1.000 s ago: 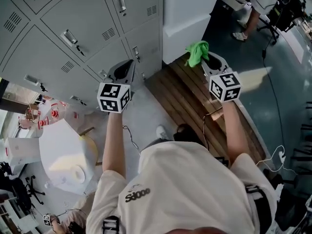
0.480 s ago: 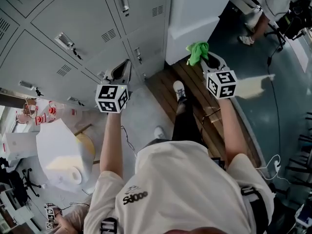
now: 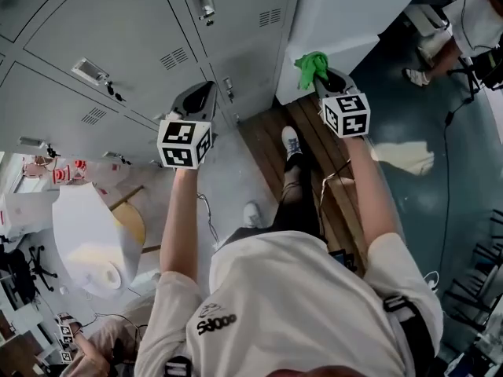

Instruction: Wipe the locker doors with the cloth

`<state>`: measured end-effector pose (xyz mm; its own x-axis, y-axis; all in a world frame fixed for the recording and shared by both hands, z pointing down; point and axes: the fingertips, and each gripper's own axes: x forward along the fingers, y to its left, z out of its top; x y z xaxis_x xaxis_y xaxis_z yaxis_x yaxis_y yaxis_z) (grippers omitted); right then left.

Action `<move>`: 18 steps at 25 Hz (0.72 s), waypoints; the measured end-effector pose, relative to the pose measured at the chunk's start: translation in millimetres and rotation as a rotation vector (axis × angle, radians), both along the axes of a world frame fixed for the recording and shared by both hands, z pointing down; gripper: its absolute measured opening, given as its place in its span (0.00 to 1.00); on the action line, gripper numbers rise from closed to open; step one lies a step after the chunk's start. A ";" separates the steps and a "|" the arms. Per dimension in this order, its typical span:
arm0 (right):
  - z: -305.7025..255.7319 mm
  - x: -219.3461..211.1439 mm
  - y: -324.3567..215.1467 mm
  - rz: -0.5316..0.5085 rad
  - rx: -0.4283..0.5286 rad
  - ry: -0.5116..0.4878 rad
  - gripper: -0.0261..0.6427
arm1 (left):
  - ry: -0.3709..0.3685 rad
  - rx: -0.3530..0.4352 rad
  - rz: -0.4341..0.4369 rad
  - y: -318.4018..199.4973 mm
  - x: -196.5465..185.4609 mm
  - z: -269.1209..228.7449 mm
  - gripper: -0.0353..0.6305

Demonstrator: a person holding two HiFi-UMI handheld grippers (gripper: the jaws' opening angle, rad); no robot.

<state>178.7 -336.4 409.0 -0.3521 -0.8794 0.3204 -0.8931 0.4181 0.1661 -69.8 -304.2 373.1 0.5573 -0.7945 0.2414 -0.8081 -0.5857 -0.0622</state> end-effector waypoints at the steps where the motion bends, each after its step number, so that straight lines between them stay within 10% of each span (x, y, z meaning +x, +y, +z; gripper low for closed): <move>1: 7.7 -3.2 -13.0 -0.008 -0.006 0.006 0.14 | -0.004 -0.007 -0.009 -7.1 -0.4 5.1 0.08; 18: 118.0 -37.6 -181.0 0.023 -0.098 0.118 0.14 | -0.022 -0.105 -0.062 -41.8 -15.6 70.6 0.08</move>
